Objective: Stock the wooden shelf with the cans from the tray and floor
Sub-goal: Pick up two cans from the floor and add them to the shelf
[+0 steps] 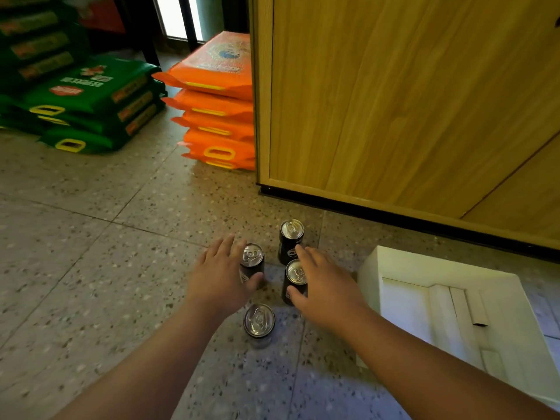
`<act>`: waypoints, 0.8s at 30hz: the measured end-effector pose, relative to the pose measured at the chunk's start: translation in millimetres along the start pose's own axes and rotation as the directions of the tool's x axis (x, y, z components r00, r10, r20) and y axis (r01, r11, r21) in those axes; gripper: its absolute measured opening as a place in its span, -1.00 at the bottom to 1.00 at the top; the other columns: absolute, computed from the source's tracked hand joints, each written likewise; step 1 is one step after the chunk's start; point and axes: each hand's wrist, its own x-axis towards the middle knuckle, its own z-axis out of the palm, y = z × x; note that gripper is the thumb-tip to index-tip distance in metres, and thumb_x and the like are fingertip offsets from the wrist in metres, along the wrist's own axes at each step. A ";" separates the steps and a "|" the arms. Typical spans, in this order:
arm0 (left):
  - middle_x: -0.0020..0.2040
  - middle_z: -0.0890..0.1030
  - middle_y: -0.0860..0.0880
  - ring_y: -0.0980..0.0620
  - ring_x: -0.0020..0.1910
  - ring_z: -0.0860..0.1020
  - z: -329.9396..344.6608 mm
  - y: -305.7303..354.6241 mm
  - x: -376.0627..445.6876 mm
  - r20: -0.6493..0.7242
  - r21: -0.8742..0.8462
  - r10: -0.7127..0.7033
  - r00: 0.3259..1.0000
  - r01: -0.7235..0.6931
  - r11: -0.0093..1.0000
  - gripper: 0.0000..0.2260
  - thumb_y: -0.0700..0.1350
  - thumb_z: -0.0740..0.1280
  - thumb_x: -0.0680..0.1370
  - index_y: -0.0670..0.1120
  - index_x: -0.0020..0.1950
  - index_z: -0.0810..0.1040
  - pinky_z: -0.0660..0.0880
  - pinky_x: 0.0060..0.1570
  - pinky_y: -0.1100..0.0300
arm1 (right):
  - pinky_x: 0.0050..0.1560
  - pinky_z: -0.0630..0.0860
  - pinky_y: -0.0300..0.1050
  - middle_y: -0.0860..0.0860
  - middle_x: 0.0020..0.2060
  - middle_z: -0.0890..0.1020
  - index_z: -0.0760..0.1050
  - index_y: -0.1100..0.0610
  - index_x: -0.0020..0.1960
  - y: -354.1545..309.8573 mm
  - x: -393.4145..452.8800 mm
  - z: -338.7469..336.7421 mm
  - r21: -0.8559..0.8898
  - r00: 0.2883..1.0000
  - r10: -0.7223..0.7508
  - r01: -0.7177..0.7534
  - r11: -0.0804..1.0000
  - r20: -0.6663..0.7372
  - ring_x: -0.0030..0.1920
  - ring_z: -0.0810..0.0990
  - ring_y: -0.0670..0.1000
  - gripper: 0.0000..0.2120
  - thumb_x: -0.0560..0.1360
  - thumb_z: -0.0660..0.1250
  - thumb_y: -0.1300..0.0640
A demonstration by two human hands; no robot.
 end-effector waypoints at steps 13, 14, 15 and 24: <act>0.06 0.58 0.11 0.05 0.08 0.56 38.5 9.6 17.8 0.038 -0.566 -0.252 0.967 0.229 0.792 -0.46 0.10 0.54 0.38 0.08 0.28 0.43 0.46 -0.02 0.14 | 0.30 0.42 -0.08 -0.06 0.47 0.35 0.01 -0.07 0.56 15.1 22.5 41.5 0.420 0.982 0.182 -0.189 0.887 0.057 0.39 0.41 0.01 -0.14 0.44 0.44 -0.14; 0.01 0.57 0.14 0.07 0.03 0.55 40.4 11.1 18.4 0.049 -0.610 -0.274 0.960 0.246 0.754 -0.49 0.07 0.56 0.37 0.08 0.24 0.44 0.43 -0.05 0.16 | 0.26 0.42 -0.12 -0.08 0.42 0.40 0.07 -0.07 0.54 15.5 22.5 44.6 0.459 0.978 0.203 -0.204 0.865 0.052 0.36 0.44 -0.01 -0.16 0.43 0.46 -0.12; -0.01 0.56 0.16 0.09 0.01 0.55 42.9 12.1 19.3 0.064 -0.648 -0.293 0.954 0.263 0.714 -0.48 0.04 0.57 0.36 0.08 0.24 0.44 0.42 -0.06 0.18 | 0.22 0.42 -0.17 -0.11 0.37 0.45 0.13 -0.07 0.52 15.6 22.8 47.5 0.506 0.973 0.227 -0.221 0.834 0.051 0.33 0.46 -0.04 -0.19 0.41 0.49 -0.10; -0.04 0.63 0.18 0.35 -0.09 0.58 53.2 12.9 21.0 0.147 -0.820 -0.317 0.937 0.295 0.491 -0.56 -0.17 0.60 0.35 0.08 0.12 0.52 0.45 -0.13 0.39 | -0.01 0.40 -0.28 -0.20 0.08 0.55 0.35 -0.08 0.30 11.9 28.9 66.4 0.708 0.926 0.364 -0.324 0.627 0.102 0.08 0.53 -0.14 -0.39 0.36 0.56 0.01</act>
